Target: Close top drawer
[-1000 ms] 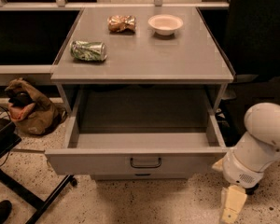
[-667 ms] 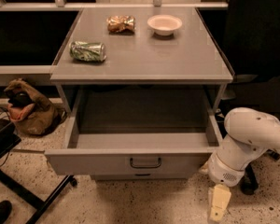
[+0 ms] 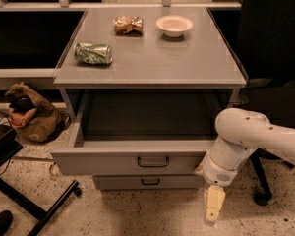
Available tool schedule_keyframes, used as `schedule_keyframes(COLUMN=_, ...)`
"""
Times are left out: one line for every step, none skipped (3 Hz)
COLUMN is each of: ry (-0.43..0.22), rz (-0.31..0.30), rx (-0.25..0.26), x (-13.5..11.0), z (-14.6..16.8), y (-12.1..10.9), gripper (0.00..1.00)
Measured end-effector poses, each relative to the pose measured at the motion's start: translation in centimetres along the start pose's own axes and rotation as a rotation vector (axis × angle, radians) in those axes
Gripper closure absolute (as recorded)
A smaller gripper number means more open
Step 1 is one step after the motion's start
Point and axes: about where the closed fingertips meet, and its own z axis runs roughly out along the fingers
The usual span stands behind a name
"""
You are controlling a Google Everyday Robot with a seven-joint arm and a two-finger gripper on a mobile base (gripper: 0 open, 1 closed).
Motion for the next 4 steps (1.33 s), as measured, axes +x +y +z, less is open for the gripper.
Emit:
schedule_keyframes(ry=0.008, rz=-0.052, rx=0.118, x=-2.0, z=-1.9, y=0.1, gripper=0.00)
schedule_keyframes(ry=0.004, rz=-0.099, rx=0.222, x=-3.7, z=-4.1, y=0.5, gripper=0.00)
schedule_keyframes(ry=0.004, rz=-0.099, rx=0.222, x=-3.7, z=-4.1, y=0.5, gripper=0.00)
schedule_keyframes(ry=0.017, rz=-0.133, rx=0.208, x=-4.4, z=-3.5, y=-1.4, gripper=0.00)
